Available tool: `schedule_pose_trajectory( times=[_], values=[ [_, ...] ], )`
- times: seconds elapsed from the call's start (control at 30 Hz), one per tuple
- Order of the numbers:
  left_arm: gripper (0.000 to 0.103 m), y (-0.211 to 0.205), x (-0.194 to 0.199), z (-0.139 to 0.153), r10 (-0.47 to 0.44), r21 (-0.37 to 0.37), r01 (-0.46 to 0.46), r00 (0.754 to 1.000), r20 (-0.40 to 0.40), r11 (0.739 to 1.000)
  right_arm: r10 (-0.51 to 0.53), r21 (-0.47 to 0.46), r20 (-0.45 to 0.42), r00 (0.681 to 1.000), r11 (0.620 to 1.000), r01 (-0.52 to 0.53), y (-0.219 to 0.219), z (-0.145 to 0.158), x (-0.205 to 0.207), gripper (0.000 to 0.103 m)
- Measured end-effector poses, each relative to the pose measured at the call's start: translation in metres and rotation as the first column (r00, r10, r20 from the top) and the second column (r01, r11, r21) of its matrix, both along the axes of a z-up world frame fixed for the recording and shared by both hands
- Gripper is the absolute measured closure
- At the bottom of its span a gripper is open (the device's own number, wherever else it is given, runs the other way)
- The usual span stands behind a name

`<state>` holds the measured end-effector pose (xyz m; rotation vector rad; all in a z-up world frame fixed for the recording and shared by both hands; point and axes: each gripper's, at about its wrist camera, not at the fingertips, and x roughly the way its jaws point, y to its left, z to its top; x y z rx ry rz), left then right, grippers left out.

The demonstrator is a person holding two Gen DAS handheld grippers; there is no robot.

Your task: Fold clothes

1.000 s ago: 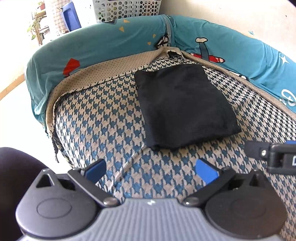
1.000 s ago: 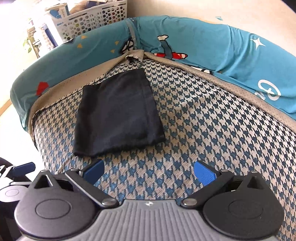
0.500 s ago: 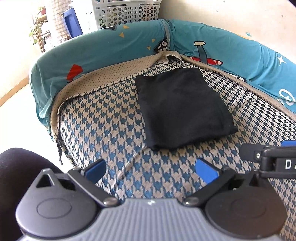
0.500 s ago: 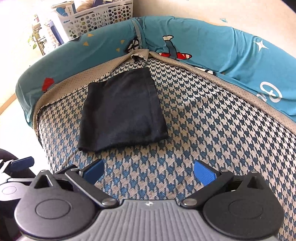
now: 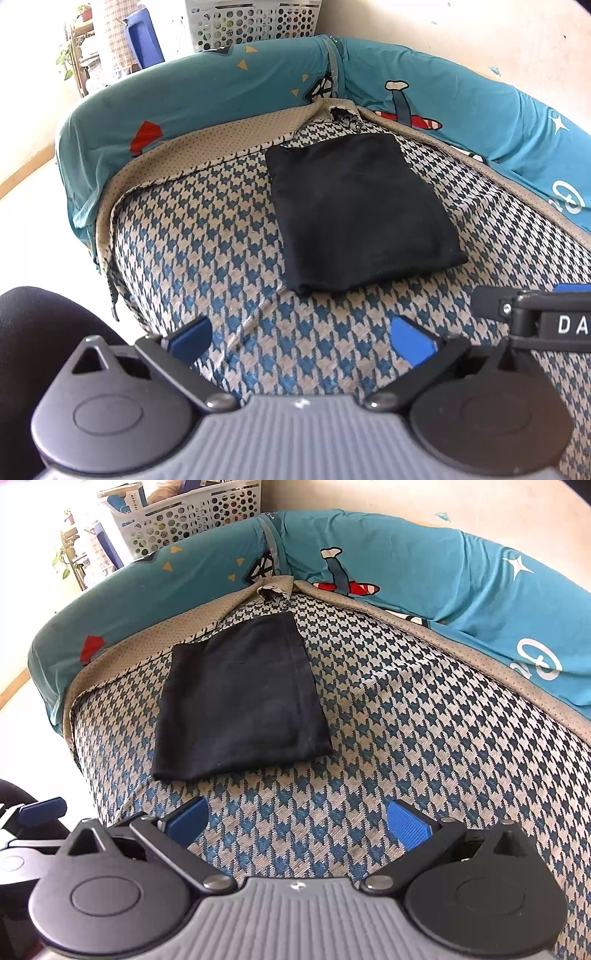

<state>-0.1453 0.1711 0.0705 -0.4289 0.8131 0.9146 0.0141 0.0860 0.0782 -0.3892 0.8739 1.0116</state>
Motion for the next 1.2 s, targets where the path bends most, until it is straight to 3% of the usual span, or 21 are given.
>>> schedule_pose_trajectory(
  times=[1.2],
  values=[
    [0.000,0.0012,-0.0009,0.0020,0.016,-0.017,-0.016,1.000,0.008,1.000,-0.009,0.016,-0.002,1.000,1.000,0.009,-0.0007,0.0003,0.0006,0.000]
  ],
)
